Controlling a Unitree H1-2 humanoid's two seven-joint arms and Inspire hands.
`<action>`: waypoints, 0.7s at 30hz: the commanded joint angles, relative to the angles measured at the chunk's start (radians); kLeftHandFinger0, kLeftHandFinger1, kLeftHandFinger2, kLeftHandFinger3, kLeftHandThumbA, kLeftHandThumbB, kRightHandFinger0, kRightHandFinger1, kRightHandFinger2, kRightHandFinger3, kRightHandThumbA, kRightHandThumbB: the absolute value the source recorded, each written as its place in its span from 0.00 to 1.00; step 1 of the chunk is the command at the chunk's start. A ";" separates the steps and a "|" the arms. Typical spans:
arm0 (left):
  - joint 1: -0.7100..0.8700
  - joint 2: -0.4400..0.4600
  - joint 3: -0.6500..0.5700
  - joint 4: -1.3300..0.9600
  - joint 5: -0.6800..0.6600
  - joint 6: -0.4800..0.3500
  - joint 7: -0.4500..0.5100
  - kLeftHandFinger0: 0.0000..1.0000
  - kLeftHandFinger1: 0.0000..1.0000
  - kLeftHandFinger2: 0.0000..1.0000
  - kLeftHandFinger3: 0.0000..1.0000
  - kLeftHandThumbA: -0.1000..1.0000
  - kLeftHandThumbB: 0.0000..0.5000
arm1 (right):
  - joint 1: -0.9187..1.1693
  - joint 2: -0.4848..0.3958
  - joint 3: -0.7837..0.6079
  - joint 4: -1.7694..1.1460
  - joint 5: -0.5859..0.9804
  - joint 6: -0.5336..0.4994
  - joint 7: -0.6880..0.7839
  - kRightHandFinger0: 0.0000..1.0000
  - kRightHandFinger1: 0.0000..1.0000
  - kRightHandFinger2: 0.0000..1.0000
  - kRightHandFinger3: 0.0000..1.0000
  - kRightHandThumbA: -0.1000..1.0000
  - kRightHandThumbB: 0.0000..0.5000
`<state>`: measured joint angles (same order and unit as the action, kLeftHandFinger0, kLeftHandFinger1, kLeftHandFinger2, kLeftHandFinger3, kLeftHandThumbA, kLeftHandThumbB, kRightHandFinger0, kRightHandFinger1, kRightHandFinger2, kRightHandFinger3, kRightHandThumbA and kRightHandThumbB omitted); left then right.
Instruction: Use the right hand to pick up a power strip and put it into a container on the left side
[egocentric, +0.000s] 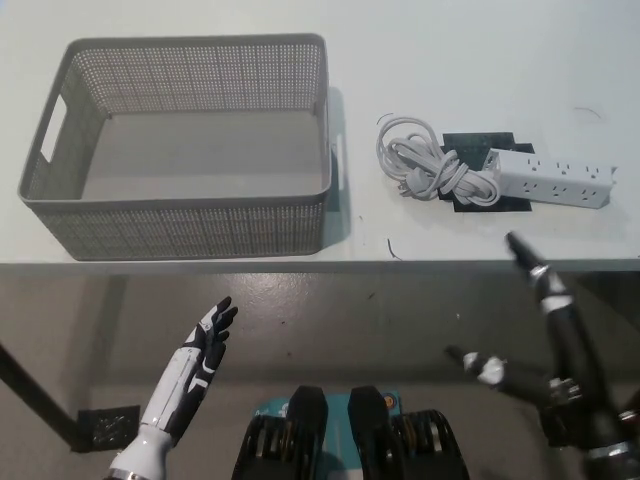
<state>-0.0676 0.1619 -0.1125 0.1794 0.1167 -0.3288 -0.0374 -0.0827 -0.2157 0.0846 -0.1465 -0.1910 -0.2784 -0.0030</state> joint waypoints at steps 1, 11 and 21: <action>-0.040 0.027 -0.004 -0.015 0.018 -0.073 -0.022 1.00 1.00 1.00 1.00 1.00 0.49 | -0.229 -0.351 -0.129 -0.372 0.008 0.381 0.244 1.00 1.00 1.00 1.00 1.00 0.89; -0.050 0.027 -0.010 -0.006 0.019 -0.084 -0.028 1.00 1.00 1.00 1.00 1.00 0.47 | -0.927 -0.693 0.015 -0.186 0.005 0.737 0.570 1.00 1.00 1.00 1.00 1.00 0.87; -0.069 0.029 -0.010 0.001 0.015 -0.087 -0.031 1.00 1.00 1.00 1.00 1.00 0.44 | -1.367 -0.480 0.337 0.399 -0.205 0.667 0.793 1.00 1.00 1.00 1.00 1.00 0.85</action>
<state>-0.0707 0.1616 -0.1127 0.1976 0.1168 -0.3282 -0.0374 -0.7821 -0.6438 0.1531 -0.1089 -0.2035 0.0978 0.2756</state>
